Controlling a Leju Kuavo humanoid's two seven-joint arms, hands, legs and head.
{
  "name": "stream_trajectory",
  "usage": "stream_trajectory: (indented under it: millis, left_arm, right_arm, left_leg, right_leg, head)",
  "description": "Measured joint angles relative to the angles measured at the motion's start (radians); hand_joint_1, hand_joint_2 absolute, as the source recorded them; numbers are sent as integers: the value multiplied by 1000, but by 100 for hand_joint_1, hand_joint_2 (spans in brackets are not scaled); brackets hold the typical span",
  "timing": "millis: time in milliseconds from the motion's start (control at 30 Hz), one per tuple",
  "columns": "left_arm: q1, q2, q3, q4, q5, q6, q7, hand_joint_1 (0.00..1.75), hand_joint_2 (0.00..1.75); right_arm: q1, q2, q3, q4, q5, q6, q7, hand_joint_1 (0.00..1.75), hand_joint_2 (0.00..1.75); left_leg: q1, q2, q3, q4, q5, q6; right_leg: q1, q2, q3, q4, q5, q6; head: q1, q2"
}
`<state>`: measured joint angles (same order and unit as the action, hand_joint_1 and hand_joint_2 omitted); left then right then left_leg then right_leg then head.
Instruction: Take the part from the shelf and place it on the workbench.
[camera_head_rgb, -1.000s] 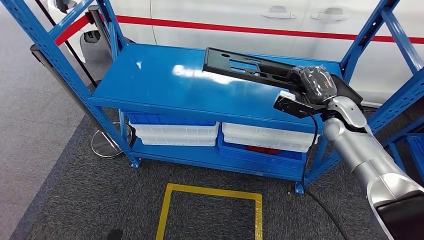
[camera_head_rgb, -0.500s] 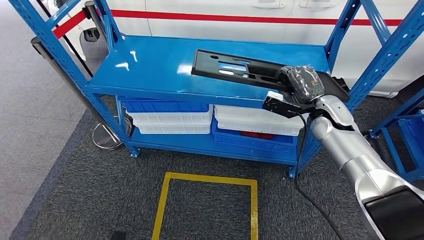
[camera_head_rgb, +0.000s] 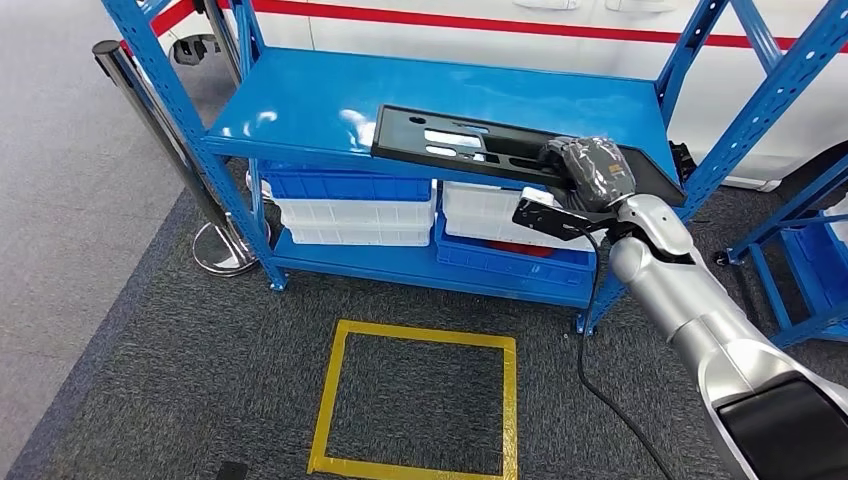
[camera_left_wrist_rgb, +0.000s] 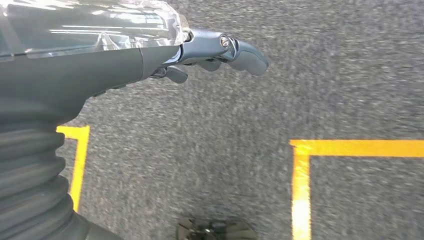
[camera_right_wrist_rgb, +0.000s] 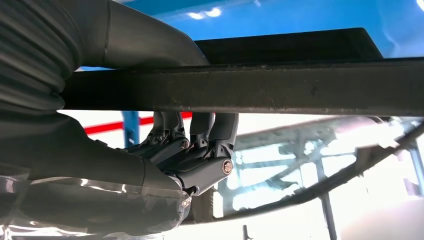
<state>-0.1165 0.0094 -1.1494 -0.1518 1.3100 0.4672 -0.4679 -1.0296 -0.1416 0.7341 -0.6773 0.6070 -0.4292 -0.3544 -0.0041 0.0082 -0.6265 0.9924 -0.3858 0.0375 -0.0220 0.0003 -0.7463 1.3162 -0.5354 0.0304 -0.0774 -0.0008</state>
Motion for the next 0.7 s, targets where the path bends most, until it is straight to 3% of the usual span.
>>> stream_trajectory:
  millis: [67, 100, 167, 200, 267, 300, 333, 400, 433, 467, 500, 533, 600, 667, 700]
  left_arm:
    - [0, -1, 0, 0, 0, 0, 2, 0, 175]
    - [-1, -2, 0, 0, 0, 0, 2, 0, 175]
    - [-1, -4, 0, 0, 1, 0, 2, 0, 175]
    - [0, -4, 0, 0, 3, 0, 1, 0, 175]
    - [2, -4, 0, 0, 6, 0, 0, 0, 175]
    - [4, -4, 0, 0, 8, 0, 0, 0, 175]
    - [6, -4, 0, 0, 10, 0, -1, 0, 175]
    - [8, -4, 0, 0, 12, 0, -1, 0, 175]
    - [9, -5, 0, 0, 13, 1, -1, 0, 175]
    - [9, -5, 0, 0, 15, 2, -1, 0, 175]
    - [9, -4, 1, 0, 17, 4, -1, 0, 175]
    - [9, -4, 1, 0, 19, 5, -1, 0, 175]
    - [9, -5, 2, 0, 20, 7, -1, 0, 175]
    - [8, -5, 3, 0, 21, 9, -4, 0, 175]
    - [9, -5, 4, 0, 23, 10, -6, 0, 175]
  right_arm:
    - [3, -7, -1, 3, -6, 0, -7, 175, 175]
    - [3, -10, -3, 4, -10, 0, -12, 175, 175]
    - [5, -14, -10, 3, -20, -1, -21, 175, 175]
    - [8, -17, -13, 2, -25, -2, -25, 175, 175]
    - [16, -22, -17, 3, -34, -4, -31, 175, 175]
    - [19, -23, -18, 3, -37, -5, -32, 175, 175]
    - [23, -24, -20, 3, -41, -6, -34, 175, 175]
    - [35, -26, -24, 3, -49, -7, -40, 175, 175]
    - [42, -27, -26, 3, -52, -8, -43, 175, 175]
    - [51, -29, -27, 3, -53, -8, -46, 175, 175]
    - [60, -29, -28, 3, -54, -9, -49, 175, 175]
    - [70, -30, -29, 3, -54, -10, -52, 175, 175]
    - [85, -30, -32, 3, -54, -12, -55, 175, 175]
    - [92, -29, -35, 3, -54, -15, -57, 175, 175]
    - [95, -29, -35, 4, -54, -17, -57, 175, 175]
  left_leg:
    - [-2, 0, -31, 9, 19, -2]
    - [-4, 1, -46, 15, 26, -5]
    - [-4, 3, -64, 22, 42, -13]
    - [-3, 4, -67, 20, 52, -17]
    - [-2, 2, -71, 11, 65, -27]
    - [-2, 0, -77, 19, 50, -33]
    - [-1, -2, -89, 48, 18, -40]
    - [7, -4, -124, 170, -80, -53]
    - [12, -4, -139, 243, -118, -59]
    - [16, -4, -147, 298, -136, -64]
    - [20, -4, -137, 320, -130, -68]
    - [24, -4, -109, 304, -110, -73]
    - [30, -4, -15, 179, -69, -80]
    - [27, -10, 61, 57, -75, -77]
    - [23, -12, 74, 31, -84, -73]
  right_leg:
    - [2, 0, 70, -60, 53, -6]
    - [6, -1, 123, -130, 57, -12]
    - [14, -2, 206, -256, 34, -22]
    - [18, -2, 222, -288, 24, -26]
    - [16, -4, 218, -304, 39, -34]
    - [13, -6, 213, -310, 49, -41]
    - [8, -9, 206, -316, 60, -48]
    - [5, -11, 185, -317, 80, -55]
    - [4, -11, 174, -316, 89, -55]
    - [3, -11, 162, -314, 98, -53]
    - [1, -10, 150, -311, 105, -50]
    - [-2, -10, 138, -307, 112, -46]
    - [-8, -9, 118, -297, 121, -36]
    - [-9, -9, 103, -290, 132, -22]
    - [-8, -9, 99, -292, 140, -14]
  head:
    - [0, 0]
    - [0, 0]
    - [-1, 0]
    - [-1, 0]
    - [-1, 0]
    - [-1, 0]
    - [-1, 0]
    - [-1, 0]
    - [-1, 0]
    - [-1, 0]
    - [-1, 0]
    - [-1, 0]
    - [-1, 0]
    - [-1, 0]
    - [-1, 0]
